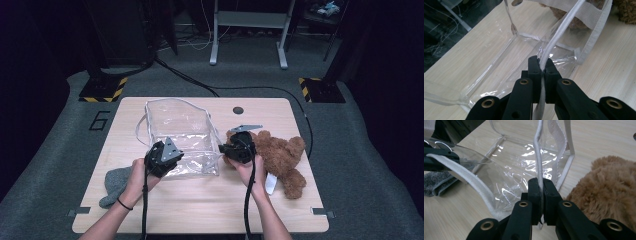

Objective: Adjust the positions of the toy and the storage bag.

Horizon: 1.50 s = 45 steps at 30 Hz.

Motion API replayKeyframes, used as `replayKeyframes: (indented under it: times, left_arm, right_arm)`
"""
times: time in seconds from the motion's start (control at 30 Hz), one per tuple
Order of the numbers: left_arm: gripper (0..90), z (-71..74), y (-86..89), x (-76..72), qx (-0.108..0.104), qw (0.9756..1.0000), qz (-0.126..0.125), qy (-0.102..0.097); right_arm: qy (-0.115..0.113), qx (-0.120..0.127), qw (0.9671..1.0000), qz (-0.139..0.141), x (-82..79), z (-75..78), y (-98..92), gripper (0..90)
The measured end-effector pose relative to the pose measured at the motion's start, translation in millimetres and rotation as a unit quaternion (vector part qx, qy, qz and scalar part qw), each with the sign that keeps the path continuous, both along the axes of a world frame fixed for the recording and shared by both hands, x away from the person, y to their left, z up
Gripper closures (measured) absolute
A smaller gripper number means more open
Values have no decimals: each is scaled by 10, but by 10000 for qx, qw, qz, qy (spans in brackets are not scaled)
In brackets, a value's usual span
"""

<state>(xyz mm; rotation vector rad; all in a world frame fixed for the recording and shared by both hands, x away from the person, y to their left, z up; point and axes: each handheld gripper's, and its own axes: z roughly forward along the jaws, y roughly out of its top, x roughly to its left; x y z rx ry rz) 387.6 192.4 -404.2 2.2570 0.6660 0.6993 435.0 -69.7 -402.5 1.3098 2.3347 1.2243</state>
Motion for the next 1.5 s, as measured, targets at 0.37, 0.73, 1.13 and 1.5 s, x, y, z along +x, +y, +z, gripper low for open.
replayKeyframes:
  times: [0.37, 0.73, 1.13, 1.5]
  left_arm:
    - [833, 29, -101, 64, 272, 9992, -276, -42]
    - [877, -16, -126, 77, 315, 9992, -179, -166]
    - [877, 14, -2, 84, -60, 9998, -166, -123]
    - [876, 21, 25, 80, -46, 9997, -225, -123]
  right_arm:
    - [130, 34, 9999, 23, -24, -115, -4, 869]
    - [34, -44, 9996, 277, 10, -74, 0, 709]
    - [-523, -1060, 9927, 259, 113, 377, -364, 221]
    - [-317, -2258, 9721, 561, 228, 126, -593, 136]
